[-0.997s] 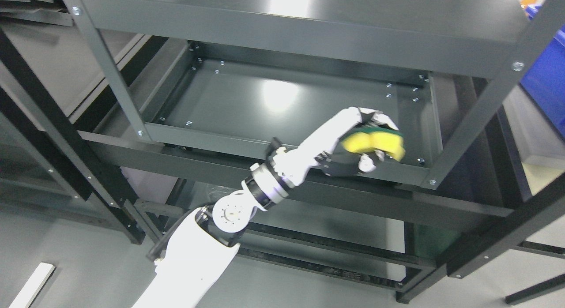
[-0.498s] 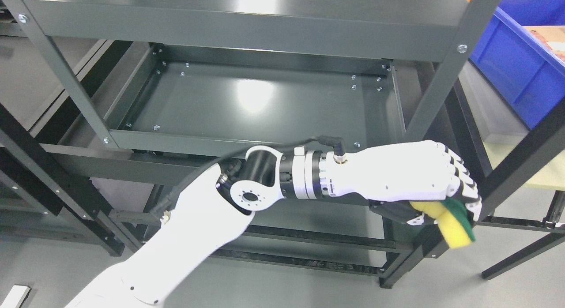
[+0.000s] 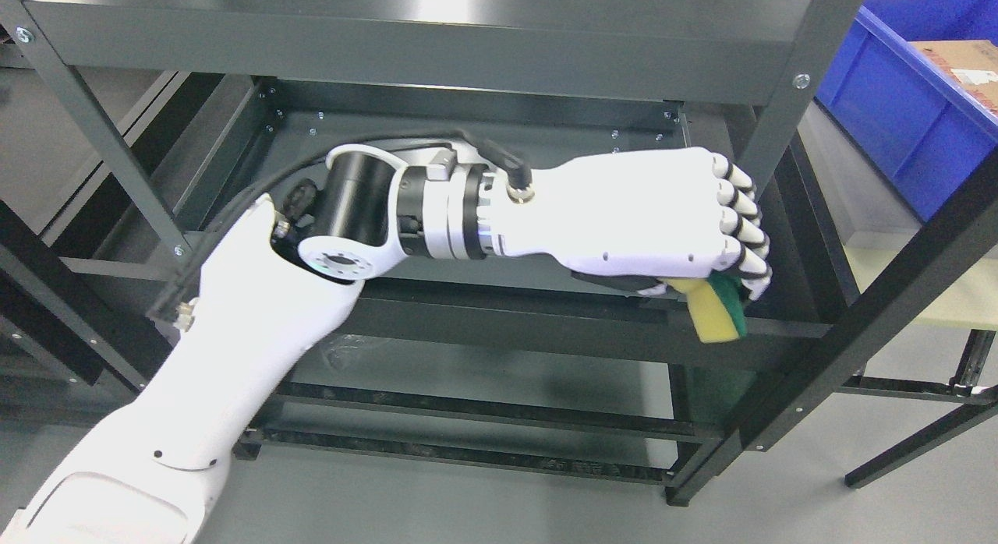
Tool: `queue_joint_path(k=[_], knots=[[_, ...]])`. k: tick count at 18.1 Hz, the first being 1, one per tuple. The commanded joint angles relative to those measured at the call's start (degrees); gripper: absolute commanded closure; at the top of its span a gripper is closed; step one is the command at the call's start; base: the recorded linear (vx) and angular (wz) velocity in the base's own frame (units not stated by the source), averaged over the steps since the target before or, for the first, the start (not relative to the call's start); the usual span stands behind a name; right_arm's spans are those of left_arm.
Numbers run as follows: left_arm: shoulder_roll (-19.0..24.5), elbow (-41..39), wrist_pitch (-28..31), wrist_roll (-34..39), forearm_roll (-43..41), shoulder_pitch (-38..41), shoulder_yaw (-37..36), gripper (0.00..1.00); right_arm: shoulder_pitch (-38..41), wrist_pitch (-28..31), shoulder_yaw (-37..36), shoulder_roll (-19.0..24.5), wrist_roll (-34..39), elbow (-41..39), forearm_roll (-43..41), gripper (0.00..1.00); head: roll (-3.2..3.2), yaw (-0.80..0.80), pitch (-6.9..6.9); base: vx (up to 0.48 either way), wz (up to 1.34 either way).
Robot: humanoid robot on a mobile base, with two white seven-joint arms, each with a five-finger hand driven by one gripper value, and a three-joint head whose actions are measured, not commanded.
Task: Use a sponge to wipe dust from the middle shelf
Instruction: 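Wipe the sponge across the middle shelf surface toward the left hand's side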
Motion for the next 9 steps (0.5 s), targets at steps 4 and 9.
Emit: queue_joint_path(k=[4,9], knots=[[18.5,-6.9,0.0,0.8,6.5,2.7,20.8,1.0,0.0,0.0,0.0,-1.0,0.0,-1.0,0.0,0.0,0.0,0.0,0.0,0.0,0.0],[33.8,-6.9,0.0,1.3,16.3,11.5,31.5,1.0,0.0,0.0,0.0,-1.0,0.0,-1.0,0.0,0.0,0.0,0.0,0.0,0.0,0.0]])
